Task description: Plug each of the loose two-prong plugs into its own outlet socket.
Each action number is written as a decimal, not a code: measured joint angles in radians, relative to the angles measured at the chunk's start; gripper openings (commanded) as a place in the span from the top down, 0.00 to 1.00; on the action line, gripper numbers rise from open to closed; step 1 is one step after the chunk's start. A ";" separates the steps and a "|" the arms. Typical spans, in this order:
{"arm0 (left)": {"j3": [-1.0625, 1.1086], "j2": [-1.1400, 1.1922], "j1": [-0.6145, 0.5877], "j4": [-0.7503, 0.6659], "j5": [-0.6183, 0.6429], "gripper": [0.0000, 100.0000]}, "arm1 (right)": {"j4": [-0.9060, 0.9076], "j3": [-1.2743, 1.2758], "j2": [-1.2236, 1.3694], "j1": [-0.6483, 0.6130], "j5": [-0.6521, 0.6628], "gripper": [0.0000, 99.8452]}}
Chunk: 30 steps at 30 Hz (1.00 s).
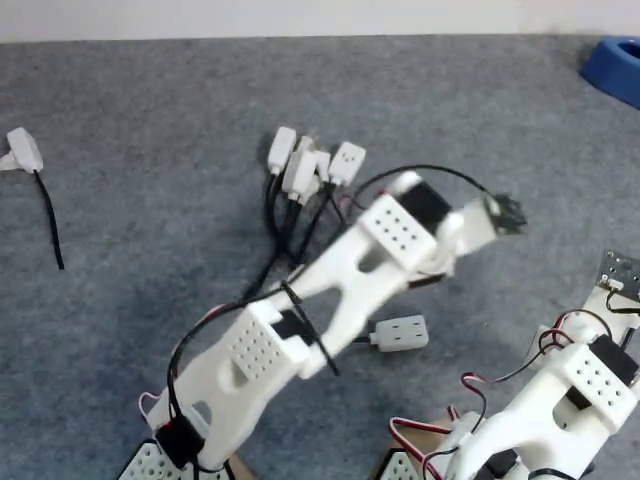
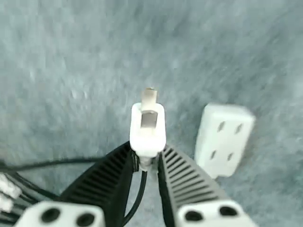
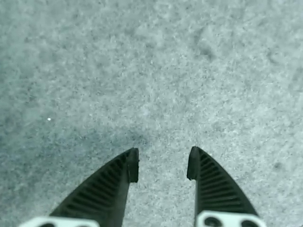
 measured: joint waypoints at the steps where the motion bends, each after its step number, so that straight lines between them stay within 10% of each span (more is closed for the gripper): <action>1: -0.021 0.000 0.017 0.000 -0.011 0.82 | 0.000 0.000 0.000 0.000 0.000 0.82; 30: 0.328 -0.002 0.005 0.009 -0.037 0.76 | 0.000 0.000 0.000 0.000 0.000 0.82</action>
